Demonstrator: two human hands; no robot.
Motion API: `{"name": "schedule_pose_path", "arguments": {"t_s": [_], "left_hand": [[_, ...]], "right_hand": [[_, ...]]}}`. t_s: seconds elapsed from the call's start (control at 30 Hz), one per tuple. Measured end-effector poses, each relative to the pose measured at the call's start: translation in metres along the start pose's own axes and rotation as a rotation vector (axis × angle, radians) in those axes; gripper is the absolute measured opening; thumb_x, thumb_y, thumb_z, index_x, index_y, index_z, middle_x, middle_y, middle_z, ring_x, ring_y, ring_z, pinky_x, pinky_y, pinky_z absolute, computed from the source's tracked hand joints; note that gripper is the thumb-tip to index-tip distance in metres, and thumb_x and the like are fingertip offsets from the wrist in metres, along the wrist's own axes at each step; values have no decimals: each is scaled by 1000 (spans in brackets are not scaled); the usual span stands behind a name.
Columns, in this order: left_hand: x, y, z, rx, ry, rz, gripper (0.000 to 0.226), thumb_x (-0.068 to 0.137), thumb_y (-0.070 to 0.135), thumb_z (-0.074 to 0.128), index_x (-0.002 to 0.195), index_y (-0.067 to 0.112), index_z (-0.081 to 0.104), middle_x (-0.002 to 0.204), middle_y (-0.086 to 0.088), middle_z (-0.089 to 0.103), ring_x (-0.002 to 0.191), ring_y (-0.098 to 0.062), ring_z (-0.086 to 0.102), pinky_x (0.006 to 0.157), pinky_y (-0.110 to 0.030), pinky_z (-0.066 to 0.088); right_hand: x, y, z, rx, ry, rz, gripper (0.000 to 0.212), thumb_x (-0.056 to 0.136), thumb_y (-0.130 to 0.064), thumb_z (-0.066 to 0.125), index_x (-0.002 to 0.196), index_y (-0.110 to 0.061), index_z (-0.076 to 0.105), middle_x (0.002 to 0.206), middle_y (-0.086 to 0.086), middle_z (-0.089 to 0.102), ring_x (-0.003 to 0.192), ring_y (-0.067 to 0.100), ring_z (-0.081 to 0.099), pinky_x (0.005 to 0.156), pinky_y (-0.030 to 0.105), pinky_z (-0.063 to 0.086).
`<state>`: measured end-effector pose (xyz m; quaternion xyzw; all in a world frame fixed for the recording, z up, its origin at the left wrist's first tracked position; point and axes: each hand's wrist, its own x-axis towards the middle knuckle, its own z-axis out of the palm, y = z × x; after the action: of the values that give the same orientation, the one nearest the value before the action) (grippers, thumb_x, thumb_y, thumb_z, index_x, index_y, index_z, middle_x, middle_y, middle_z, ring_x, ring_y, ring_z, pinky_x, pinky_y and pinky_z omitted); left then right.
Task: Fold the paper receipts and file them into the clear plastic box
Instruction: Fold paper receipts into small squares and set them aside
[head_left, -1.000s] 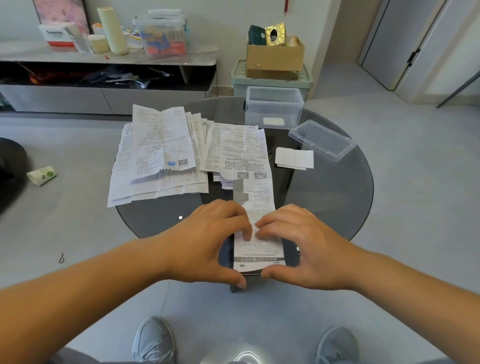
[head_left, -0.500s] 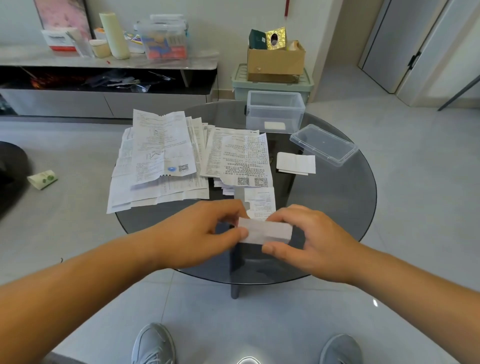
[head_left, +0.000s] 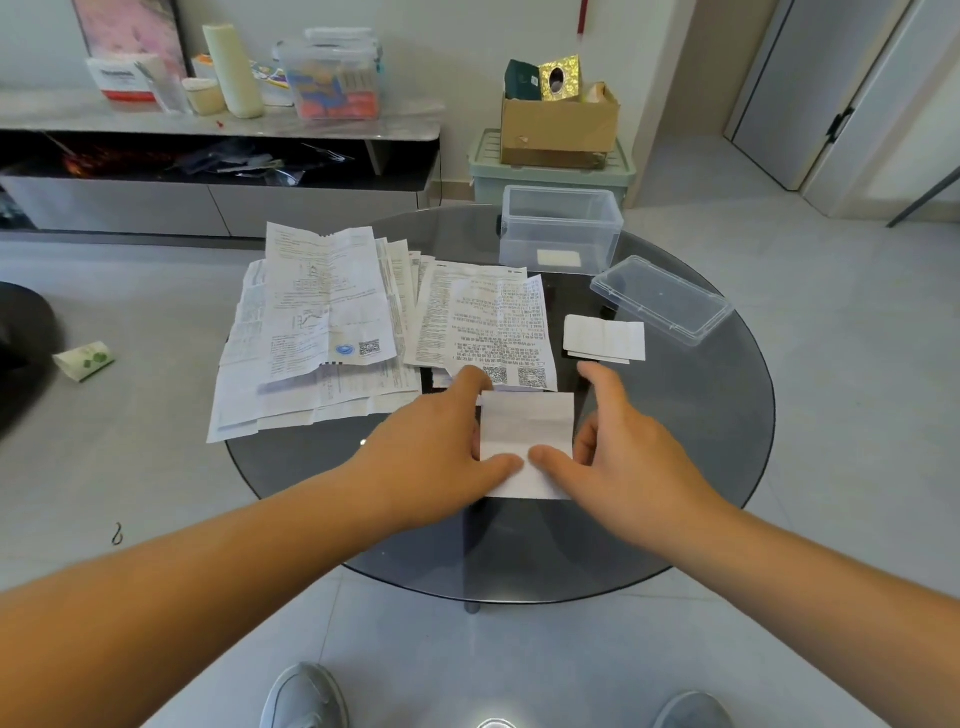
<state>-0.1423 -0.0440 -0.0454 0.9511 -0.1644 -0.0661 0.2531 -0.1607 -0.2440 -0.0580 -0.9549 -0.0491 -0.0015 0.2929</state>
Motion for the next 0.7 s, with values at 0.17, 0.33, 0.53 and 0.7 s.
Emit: {"name": "schedule_pose_path", "arguments": {"t_s": [0.17,0.33,0.53,0.7], "left_hand": [[-1,-2,11,89,59,62,75,85,58,65,140,37,17,111,7,56,89,-13,59,76,-31,54],[-6,-7,13,196,16,139,44,93,62,50,127,41,33,119,8,40,94,-10,49,78,-26,48],[-13,-10,11,328,-29,199,47,98,62,33,139,40,37,114,9,32,98,-8,41,86,-26,48],[-19,-11,5,363,-81,199,55,94,68,33,143,42,36,118,9,34,105,-9,42,92,-29,48]], "right_hand": [[-1,1,2,-182,23,-75,69,85,-62,62,142,-39,30,89,-19,45,99,14,49,95,38,40],[-5,5,5,-204,-8,-117,58,90,-61,55,140,-45,30,112,-14,43,111,11,38,97,32,29],[-14,12,1,-297,-87,-213,51,91,-69,42,136,-46,47,105,-13,32,104,10,30,92,32,29],[-18,16,-11,-378,-158,-207,58,93,-68,37,148,-49,34,113,-15,27,110,8,26,94,27,25]]}}
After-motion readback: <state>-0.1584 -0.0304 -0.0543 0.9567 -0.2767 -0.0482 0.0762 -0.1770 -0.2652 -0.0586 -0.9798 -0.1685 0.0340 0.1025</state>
